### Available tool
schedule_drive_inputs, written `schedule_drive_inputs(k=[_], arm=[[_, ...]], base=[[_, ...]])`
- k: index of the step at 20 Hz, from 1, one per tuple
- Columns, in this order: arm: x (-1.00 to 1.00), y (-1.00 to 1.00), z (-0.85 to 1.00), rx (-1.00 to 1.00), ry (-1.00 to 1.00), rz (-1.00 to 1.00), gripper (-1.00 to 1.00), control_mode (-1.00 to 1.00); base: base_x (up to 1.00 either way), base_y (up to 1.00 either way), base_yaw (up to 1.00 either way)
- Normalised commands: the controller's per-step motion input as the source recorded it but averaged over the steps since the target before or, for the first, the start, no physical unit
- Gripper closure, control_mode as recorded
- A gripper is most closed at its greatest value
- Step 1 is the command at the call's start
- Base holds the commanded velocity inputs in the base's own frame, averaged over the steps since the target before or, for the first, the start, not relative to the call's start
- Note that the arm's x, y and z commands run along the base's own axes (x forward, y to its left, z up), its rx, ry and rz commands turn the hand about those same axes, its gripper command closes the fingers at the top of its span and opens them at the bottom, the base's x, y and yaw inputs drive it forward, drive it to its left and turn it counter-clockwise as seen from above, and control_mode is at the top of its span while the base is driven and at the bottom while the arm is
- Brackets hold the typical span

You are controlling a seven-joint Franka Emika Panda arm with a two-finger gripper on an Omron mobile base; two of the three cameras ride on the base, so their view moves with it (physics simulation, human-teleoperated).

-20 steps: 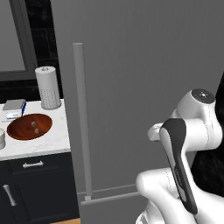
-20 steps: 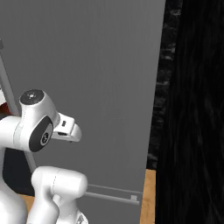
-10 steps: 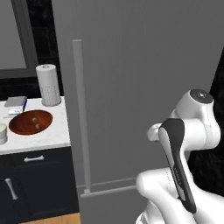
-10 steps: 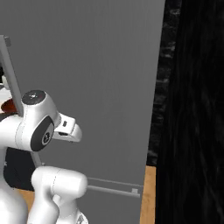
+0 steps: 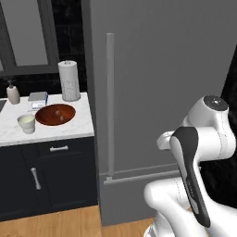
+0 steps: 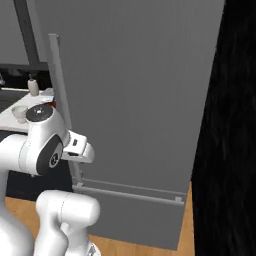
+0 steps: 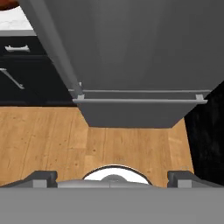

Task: Grab a lemon wedge from the fridge and one ice cube from the ice bowl, and put them in the glass of lemonade.

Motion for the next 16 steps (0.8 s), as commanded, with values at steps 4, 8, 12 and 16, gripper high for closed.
schedule_drive_inputs(k=[4, 8, 12, 16], arm=[[0.0, 0.0, 0.0, 0.0, 0.0, 0.0, -1.0, 1.0], [0.0, 0.0, 0.0, 0.0, 0.0, 0.0, -1.0, 1.0], [0.0, 0.0, 0.0, 0.0, 0.0, 0.0, -1.0, 1.0], [0.0, 0.0, 0.0, 0.0, 0.0, 0.0, -1.0, 1.0]], base=[[-0.24, 0.85, 0.0], [-0.28, 0.38, 0.0], [-0.42, 0.04, 0.0], [-0.5, 0.09, 0.0]])
